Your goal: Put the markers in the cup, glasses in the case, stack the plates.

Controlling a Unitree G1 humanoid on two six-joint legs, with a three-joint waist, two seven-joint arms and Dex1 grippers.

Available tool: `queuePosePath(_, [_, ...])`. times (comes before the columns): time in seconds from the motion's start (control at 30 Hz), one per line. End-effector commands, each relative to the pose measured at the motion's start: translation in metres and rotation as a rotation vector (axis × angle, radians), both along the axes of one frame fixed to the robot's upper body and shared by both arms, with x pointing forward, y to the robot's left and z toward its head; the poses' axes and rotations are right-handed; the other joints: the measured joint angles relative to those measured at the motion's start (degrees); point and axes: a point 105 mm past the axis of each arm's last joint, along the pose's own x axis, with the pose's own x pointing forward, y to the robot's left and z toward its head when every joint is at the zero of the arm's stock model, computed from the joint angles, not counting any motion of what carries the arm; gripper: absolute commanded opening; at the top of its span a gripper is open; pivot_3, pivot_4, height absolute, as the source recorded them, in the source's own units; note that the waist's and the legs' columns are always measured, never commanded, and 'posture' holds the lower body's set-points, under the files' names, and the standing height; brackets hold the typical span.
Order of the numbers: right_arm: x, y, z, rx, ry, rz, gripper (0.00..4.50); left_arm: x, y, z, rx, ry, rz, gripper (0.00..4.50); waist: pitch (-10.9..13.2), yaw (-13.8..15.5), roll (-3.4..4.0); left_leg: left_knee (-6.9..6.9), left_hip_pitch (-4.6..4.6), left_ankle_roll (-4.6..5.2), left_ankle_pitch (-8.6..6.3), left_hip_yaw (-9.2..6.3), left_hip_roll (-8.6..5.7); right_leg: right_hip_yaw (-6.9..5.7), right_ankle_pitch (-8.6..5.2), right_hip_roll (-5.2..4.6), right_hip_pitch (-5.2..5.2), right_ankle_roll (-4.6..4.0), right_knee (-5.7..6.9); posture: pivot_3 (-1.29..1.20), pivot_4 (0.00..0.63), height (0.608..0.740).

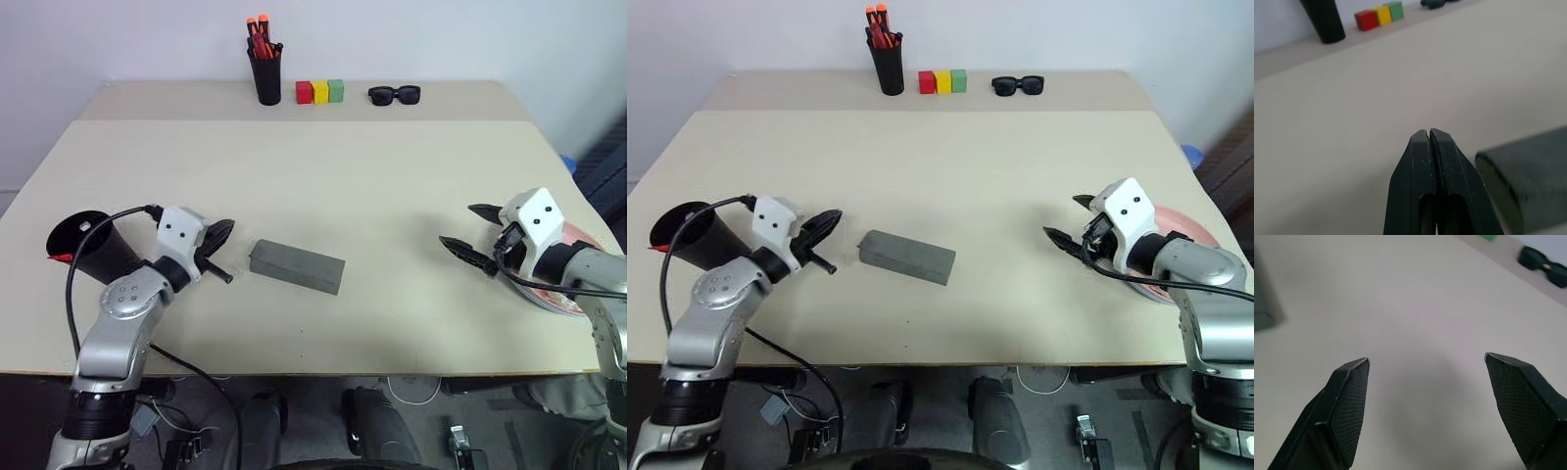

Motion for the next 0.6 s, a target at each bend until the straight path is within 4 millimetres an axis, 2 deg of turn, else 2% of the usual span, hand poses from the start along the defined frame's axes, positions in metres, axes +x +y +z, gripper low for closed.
queuePosePath(0.03, [0.004,0.001,0.008,0.041,-0.023,0.031,3.82,-0.005,0.004,0.017,0.026,-0.066,0.014,0.0,0.0,0.02,0.0,0.01,0.01,0.0,0.0,0.01,0.0,0.0,0.01,0.0,0.0,-0.04,0.0,0.0,0.15,0.74])
queuePosePath(0.23, [0.019,0.0,-0.002,0.029,-0.013,0.031,3.82,-0.002,0.006,0.019,0.047,-0.068,0.022,0.0,0.0,-0.09,0.0,0.01,0.04,0.0,0.0,0.03,0.01,-0.02,0.02,0.03,0.01,-0.07,0.02,0.0,0.15,0.74])
queuePosePath(0.43, [0.021,0.005,-0.014,0.032,0.008,0.041,3.82,-0.006,0.015,0.015,0.047,-0.06,0.044,0.0,0.0,-0.14,0.0,-0.09,0.02,0.0,0.0,0.04,0.01,-0.01,0.03,0.04,-0.05,-0.02,0.02,0.0,0.15,0.74])
queuePosePath(0.6, [0.031,0.014,-0.011,0.044,-0.007,0.056,3.82,-0.006,0.019,0.014,0.045,-0.064,0.054,0.0,0.0,-0.19,0.01,-0.03,0.03,0.0,0.0,0.07,0.01,0.0,0.03,0.03,-0.05,-0.06,0.04,0.0,0.15,0.74])
